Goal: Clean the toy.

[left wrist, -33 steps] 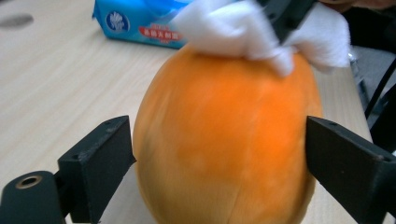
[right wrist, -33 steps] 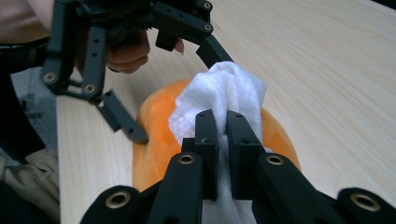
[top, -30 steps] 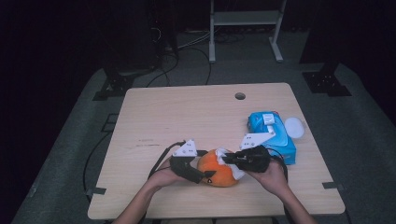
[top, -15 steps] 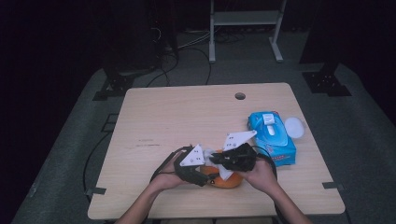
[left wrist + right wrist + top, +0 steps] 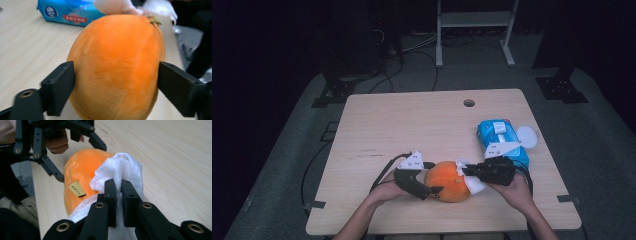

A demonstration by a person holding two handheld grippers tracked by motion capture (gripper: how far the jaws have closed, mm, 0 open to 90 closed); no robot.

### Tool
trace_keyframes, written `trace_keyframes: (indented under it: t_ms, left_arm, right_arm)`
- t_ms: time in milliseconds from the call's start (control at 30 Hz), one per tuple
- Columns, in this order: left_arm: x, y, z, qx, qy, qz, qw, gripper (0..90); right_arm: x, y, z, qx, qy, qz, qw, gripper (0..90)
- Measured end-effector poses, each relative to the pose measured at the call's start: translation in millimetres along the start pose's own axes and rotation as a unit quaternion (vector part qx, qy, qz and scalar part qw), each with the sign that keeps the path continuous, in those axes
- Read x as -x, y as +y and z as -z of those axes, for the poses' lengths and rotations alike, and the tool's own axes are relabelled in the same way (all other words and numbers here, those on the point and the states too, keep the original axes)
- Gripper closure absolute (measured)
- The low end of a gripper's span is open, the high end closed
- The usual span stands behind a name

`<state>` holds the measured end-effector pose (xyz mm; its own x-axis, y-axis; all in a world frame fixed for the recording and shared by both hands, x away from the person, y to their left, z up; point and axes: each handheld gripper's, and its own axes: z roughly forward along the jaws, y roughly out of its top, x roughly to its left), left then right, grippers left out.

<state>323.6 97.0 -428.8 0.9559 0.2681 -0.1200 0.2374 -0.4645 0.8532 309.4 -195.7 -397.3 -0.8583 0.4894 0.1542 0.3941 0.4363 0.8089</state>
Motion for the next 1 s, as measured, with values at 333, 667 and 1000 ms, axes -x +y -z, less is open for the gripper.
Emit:
trace_keyframes:
  t_ms: [333, 667, 1000]
  left_arm:
    - [-8.7, -6.8, -3.7, -0.021, -0.047, 0.074, 0.9959, 11.8]
    - [-8.6, -2.1, 5.4, 0.030, -0.048, 0.067, 0.9962, 33.6]
    - [-25.9, 27.0, 1.8, 0.076, 0.028, -0.044, 0.9957, 36.1]
  right_arm:
    - [-18.0, -0.8, -1.3, -0.011, 0.026, 0.022, 0.9994, 82.9]
    - [1.8, -13.5, -2.2, 0.006, 0.047, -0.052, 0.9975, 83.4]
    - [20.8, 15.8, 5.4, 0.058, 0.002, -0.047, 0.9972, 83.5]
